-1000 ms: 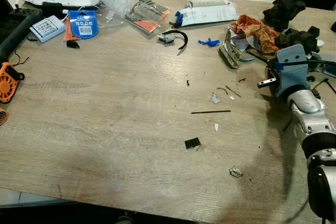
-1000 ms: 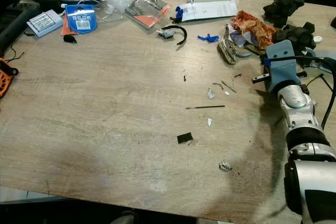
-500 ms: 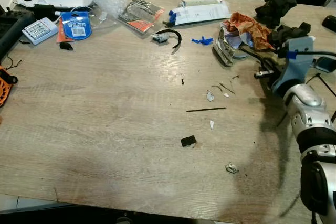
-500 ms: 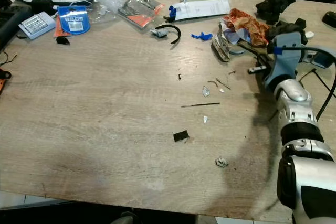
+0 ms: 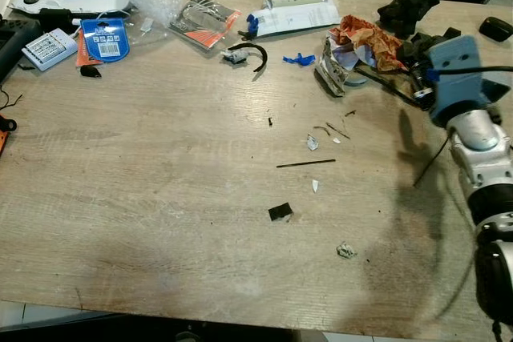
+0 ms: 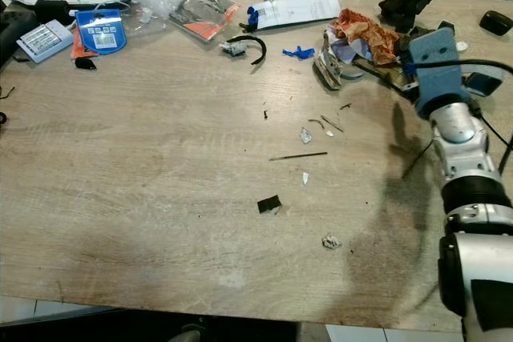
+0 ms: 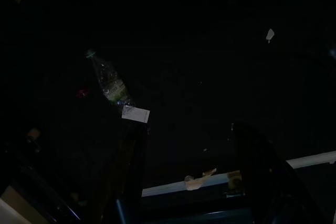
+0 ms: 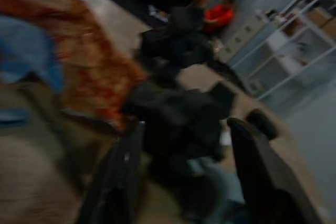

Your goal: Picking trash to rubbish bin

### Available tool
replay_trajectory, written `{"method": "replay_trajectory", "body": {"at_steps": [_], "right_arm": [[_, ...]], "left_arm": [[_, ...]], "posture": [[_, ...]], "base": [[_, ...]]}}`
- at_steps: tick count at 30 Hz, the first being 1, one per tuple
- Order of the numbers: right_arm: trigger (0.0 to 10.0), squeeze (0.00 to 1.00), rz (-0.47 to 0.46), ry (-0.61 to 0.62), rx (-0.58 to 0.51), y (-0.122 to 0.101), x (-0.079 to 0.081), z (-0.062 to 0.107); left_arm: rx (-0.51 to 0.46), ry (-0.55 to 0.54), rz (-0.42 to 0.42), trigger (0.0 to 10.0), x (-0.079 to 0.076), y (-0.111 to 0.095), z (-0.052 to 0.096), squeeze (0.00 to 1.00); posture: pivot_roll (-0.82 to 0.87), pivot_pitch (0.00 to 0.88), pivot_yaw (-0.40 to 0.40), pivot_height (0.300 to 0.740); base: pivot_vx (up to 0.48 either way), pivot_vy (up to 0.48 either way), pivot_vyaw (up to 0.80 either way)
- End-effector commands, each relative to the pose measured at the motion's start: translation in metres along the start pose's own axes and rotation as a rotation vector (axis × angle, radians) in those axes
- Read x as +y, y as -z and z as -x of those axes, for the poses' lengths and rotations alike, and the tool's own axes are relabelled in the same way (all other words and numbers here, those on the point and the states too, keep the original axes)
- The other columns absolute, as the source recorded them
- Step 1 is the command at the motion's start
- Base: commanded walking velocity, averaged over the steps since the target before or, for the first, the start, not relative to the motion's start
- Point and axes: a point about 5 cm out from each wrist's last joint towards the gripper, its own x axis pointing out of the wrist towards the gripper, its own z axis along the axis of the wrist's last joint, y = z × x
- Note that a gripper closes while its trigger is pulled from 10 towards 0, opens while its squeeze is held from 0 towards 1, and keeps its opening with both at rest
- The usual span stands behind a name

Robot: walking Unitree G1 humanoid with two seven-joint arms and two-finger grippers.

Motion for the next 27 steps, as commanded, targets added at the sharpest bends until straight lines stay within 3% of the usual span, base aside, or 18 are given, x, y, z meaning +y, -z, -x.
{"method": "replay_trajectory", "body": {"at_steps": [1, 8, 9, 10, 11, 18, 22, 27], "right_arm": [[10.0, 1.00, 0.027, 0.039, -0.003, 0.002, -0.011, 0.002], [10.0, 1.00, 0.155, 0.088, 0.008, 0.003, -0.027, 0.004], [10.0, 0.91, 0.186, 0.082, 0.025, 0.006, -0.028, 0.005], [10.0, 0.60, 0.204, 0.077, 0.039, 0.009, -0.028, 0.007], [10.0, 0.00, 0.217, 0.073, 0.071, 0.015, -0.029, 0.009], [10.0, 0.00, 0.190, 0.053, 0.132, 0.027, -0.029, 0.014], [10.0, 0.00, 0.246, 0.065, 0.162, 0.032, -0.033, 0.017], [10.0, 0.00, 0.233, 0.063, 0.150, 0.030, -0.032, 0.016]], "left_arm": [[0.086, 0.009, 0.014, 10.0, -0.004, 0.027, 0.008, 0.00], [0.090, 0.019, -0.001, 10.0, -0.004, 0.027, 0.008, 0.00], [0.090, 0.020, -0.004, 10.0, -0.004, 0.027, 0.008, 0.00], [0.089, 0.021, -0.007, 10.0, -0.004, 0.026, 0.008, 0.00], [0.088, 0.022, -0.011, 10.0, -0.003, 0.025, 0.007, 0.00], [0.088, 0.022, -0.018, 10.0, -0.001, 0.025, 0.008, 0.00], [0.090, 0.021, -0.023, 10.0, 0.001, 0.027, 0.009, 0.00], [0.092, 0.021, -0.023, 10.0, 0.002, 0.029, 0.010, 0.00]], "posture": [[-0.07, 0.443, 0.025, 0.740], [-0.08, 0.454, 0.039, 0.740], [-0.08, 0.456, 0.042, 0.740], [-0.08, 0.457, 0.044, 0.740], [-0.08, 0.457, 0.044, 0.740], [-0.08, 0.463, 0.052, 0.740], [-0.08, 0.471, 0.057, 0.740], [-0.08, 0.476, 0.058, 0.740]], "base": [[0.000, 0.000, 0.00], [0.000, 0.000, 0.00], [0.000, 0.000, 0.00], [0.000, 0.000, 0.00], [0.000, 0.000, 0.00], [0.000, 0.000, 0.00], [0.000, 0.000, 0.00], [0.000, 0.000, 0.00]]}}
